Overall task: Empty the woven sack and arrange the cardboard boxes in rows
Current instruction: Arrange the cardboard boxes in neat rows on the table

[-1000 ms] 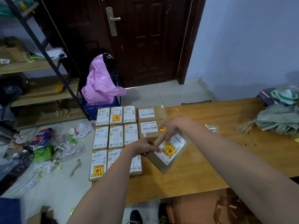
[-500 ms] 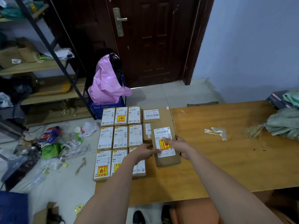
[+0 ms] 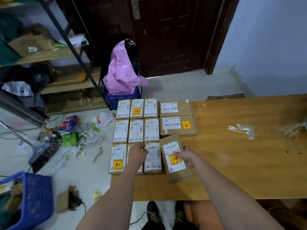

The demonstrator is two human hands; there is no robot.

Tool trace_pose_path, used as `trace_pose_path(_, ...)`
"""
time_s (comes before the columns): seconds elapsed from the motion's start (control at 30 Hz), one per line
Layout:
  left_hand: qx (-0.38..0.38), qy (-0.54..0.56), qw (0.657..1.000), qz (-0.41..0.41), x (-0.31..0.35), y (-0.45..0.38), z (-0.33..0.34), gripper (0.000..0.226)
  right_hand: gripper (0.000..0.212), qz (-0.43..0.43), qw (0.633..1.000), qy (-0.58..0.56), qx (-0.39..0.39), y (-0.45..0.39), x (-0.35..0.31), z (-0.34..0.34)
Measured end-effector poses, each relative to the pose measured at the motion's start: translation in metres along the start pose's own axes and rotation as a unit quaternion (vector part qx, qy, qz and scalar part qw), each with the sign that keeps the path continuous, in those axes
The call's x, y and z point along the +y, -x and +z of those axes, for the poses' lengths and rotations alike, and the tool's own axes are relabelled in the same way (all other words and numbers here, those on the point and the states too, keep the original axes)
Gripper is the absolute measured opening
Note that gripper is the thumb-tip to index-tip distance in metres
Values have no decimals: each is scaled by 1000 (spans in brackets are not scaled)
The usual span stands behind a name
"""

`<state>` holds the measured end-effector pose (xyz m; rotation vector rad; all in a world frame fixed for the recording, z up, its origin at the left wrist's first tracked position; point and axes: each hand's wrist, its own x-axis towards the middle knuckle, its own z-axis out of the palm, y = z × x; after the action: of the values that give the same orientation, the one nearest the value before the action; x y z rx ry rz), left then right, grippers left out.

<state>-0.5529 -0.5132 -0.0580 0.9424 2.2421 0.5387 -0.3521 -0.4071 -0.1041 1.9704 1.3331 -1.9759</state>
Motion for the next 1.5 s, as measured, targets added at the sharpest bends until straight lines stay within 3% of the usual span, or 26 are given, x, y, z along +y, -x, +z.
trace_pose_path(0.17, 59, -23, 998, -18, -16, -7, -8, 29, 48, 11, 999, -2, 33, -9, 7, 8)
trace_pose_path(0.3, 89, -94, 987, -91, -29, -11, -14, 41, 41, 15, 997, 3, 70, -9, 8, 7)
trace_pose_path(0.57, 64, -66, 977, -192, -43, -19, -21, 60, 35, 15, 996, -33, 85, -10, -2, 16)
trace_pose_path(0.9, 10, -25, 968, -251, -62, -24, -37, 76, 32, 13, 997, -22, 68, -11, -10, 18)
trace_pose_path(1.1, 8, -29, 969, -245, -79, -27, -51, 64, 21, 24, 995, -33, 92, -1, -13, 26)
trace_pose_path(1.27, -22, 3, 968, -249, -99, -41, -67, 63, 44, 25, 985, 1, 171, 2, -18, 36)
trace_pose_path(1.5, -78, 68, 968, -228, -121, -65, -89, 41, 43, 27, 970, 43, 239, 9, -33, 53)
